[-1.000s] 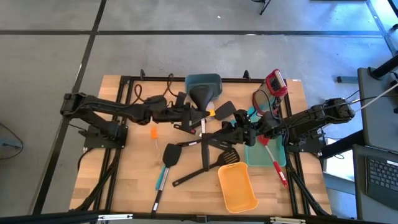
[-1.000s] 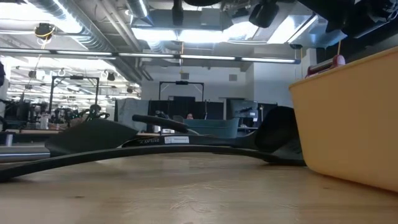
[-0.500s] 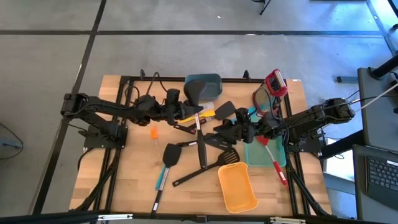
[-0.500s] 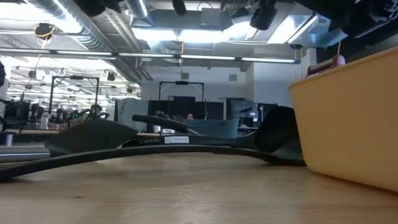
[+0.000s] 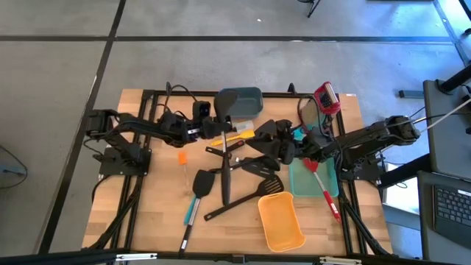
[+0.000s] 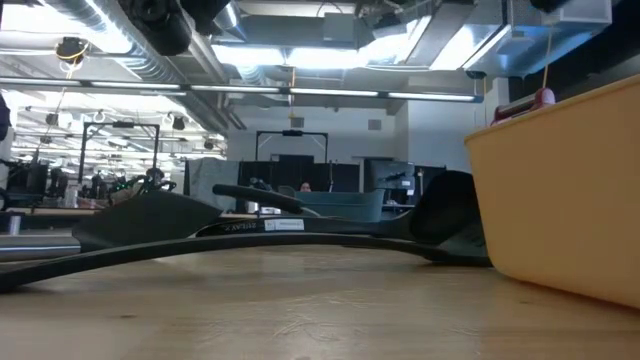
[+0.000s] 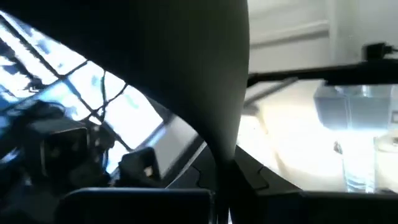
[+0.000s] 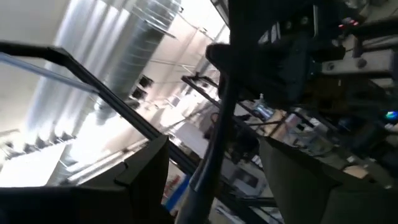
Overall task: Pick & Place Kitchen Items
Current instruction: Put the black serving spoon into the green bin
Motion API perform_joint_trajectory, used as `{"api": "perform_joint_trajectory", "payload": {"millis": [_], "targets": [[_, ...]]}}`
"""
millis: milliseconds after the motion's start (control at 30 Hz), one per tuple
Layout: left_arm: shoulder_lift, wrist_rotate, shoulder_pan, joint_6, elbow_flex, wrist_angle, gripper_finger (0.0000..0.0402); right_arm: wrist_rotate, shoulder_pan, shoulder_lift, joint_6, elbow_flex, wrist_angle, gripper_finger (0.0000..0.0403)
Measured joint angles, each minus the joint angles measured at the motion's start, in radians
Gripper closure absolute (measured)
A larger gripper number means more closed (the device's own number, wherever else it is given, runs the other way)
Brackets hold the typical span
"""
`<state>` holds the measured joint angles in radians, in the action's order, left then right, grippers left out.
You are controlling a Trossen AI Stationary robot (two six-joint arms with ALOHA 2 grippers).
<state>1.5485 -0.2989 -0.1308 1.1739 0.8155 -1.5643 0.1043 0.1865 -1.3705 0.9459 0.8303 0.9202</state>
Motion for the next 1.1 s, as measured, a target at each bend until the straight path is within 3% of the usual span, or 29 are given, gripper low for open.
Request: {"api": "perform_joint_trajectory", "payload": {"millis": [267,533,700,1100], "targets": [[0.002,-0.101,-0.023,0.018,0.076,-0.003,0.0398,0.000,0.003,0.000,0.042,0.143,-0.124,0.0151],[0.002,-0.158,-0.027,0.022,0.231,0.000,0.0398,0.000,0.017,-0.001,0.099,0.168,-0.209,0.0151],[0.002,-0.222,-0.036,0.019,0.319,0.039,0.0398,0.000,0.041,-0.010,0.103,0.168,-0.163,0.0151],[0.011,-0.318,-0.050,-0.014,0.452,0.132,0.0398,-0.013,0.087,-0.040,-0.050,0.370,-0.253,0.0151]]}}
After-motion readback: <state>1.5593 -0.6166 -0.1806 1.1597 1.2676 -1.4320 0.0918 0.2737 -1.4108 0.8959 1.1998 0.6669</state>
